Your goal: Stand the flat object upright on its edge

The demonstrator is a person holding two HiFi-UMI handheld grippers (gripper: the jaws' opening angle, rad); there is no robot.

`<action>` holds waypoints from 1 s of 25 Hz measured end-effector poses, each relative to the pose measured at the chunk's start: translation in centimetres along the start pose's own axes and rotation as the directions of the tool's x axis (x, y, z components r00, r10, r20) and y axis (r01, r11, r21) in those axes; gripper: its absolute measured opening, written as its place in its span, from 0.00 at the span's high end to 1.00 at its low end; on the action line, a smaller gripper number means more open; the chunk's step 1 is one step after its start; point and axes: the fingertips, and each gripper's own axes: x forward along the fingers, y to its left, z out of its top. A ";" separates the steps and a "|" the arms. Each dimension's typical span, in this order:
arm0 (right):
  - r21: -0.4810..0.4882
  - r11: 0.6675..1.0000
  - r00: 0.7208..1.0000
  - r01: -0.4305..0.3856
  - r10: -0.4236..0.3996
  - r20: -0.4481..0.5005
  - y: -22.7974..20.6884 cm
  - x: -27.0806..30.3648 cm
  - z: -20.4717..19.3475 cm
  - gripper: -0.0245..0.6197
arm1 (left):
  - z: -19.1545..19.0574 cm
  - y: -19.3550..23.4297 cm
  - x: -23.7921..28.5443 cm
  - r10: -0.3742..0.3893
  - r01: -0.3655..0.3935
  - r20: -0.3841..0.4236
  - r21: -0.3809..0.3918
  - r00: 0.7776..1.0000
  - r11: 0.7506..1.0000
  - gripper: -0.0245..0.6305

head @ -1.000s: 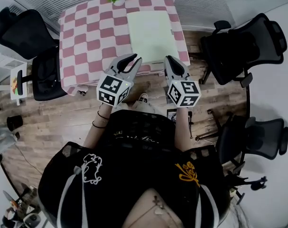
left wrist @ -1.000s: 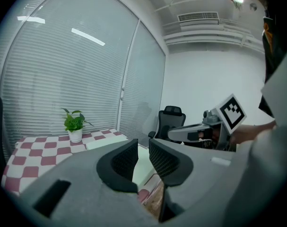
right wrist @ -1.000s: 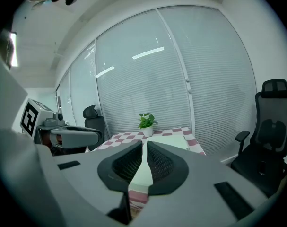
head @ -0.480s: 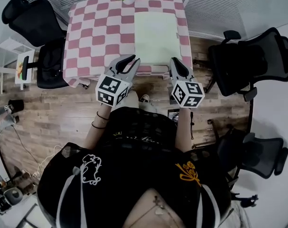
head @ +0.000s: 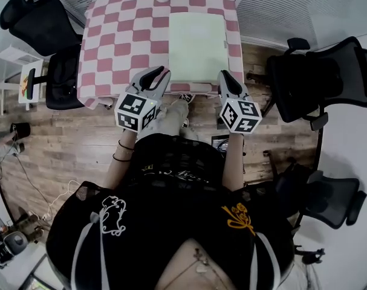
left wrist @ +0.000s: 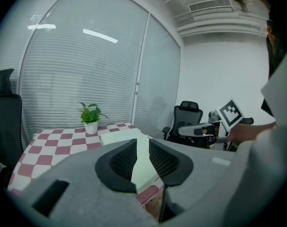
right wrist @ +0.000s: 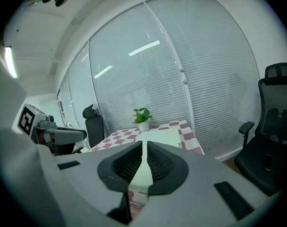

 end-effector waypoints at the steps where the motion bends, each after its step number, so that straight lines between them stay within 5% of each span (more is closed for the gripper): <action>1: -0.002 1.000 1.000 0.004 -0.004 -0.002 -0.4 0.1 0.0 0.91 | 0.1 0.2 0.5 0.000 0.000 0.000 -0.001 1.000 1.000 0.84; 21: -0.015 0.999 0.996 0.031 -0.032 -0.086 -7.6 6.4 1.2 0.91 | -0.3 6.1 10.0 0.002 -0.008 -0.097 -0.058 0.995 0.998 0.83; 25: -0.008 1.000 0.991 -0.003 0.002 -0.134 -8.6 9.0 0.4 0.91 | -1.7 7.6 11.5 -0.025 0.008 -0.135 -0.127 0.990 0.992 0.71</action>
